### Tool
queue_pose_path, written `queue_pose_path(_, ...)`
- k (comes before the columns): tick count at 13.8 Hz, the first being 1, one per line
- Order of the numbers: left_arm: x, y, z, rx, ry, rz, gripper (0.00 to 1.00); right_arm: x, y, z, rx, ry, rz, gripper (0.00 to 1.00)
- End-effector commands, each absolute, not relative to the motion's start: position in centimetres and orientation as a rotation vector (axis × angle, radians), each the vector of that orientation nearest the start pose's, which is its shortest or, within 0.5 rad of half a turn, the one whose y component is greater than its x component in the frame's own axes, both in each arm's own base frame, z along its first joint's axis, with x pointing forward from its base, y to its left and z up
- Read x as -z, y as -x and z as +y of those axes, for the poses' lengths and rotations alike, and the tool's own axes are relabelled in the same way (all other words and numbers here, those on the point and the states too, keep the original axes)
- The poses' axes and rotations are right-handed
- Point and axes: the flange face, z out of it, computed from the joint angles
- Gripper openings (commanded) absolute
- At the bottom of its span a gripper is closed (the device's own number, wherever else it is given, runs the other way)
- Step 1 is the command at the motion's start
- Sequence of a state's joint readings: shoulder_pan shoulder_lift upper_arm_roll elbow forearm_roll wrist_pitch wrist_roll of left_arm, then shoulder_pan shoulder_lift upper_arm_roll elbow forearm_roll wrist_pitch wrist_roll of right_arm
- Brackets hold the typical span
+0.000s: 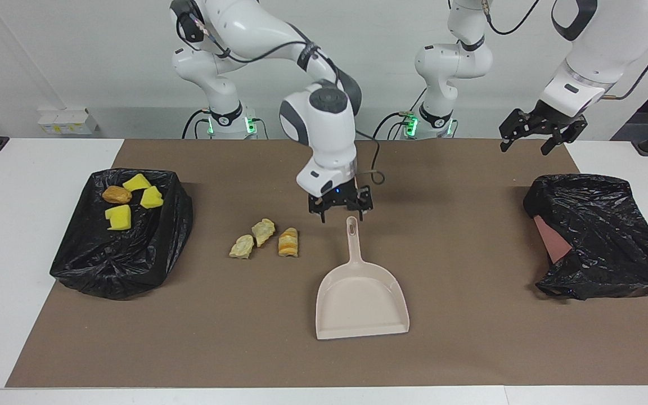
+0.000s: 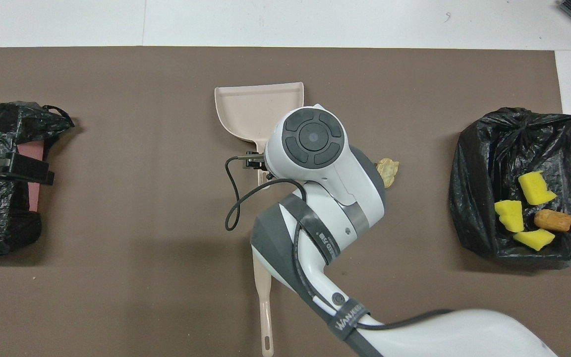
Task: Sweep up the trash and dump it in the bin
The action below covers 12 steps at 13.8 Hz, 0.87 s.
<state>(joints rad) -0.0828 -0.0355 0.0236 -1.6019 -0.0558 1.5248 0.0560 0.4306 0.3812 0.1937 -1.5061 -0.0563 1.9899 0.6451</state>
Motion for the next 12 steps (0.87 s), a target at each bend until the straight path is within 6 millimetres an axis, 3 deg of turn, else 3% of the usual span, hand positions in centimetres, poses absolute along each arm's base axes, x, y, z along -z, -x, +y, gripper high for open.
queue_pose_path(1, -62.8, -53.4, -3.4, -0.068, 3.173, 0.197, 1.00, -46.6, -51.2, 39.3, -0.005, 3.094, -0.087, 1.00)
queue_pose_path(5, -62.8, -53.4, -3.4, -0.066, 3.173, 0.197, 1.00, -44.2, -43.4, 40.3, -0.127, 3.044, -0.131, 1.00)
queue_pose_path(7, -62.8, -53.4, -3.4, -0.068, 3.173, 0.197, 1.00, -41.7, -39.6, 41.1, -0.180, 3.068, -0.192, 1.00)
queue_pose_path(10, -62.8, -53.4, -3.4, -0.068, 3.173, 0.197, 1.00, -39.2, -36.8, 40.0, -0.256, 3.046, -0.141, 1.00)
queue_pose_path(12, -62.8, -53.4, -3.4, -0.068, 3.173, 0.197, 1.00, -36.7, -34.1, 41.4, -0.240, 3.022, -0.155, 1.00)
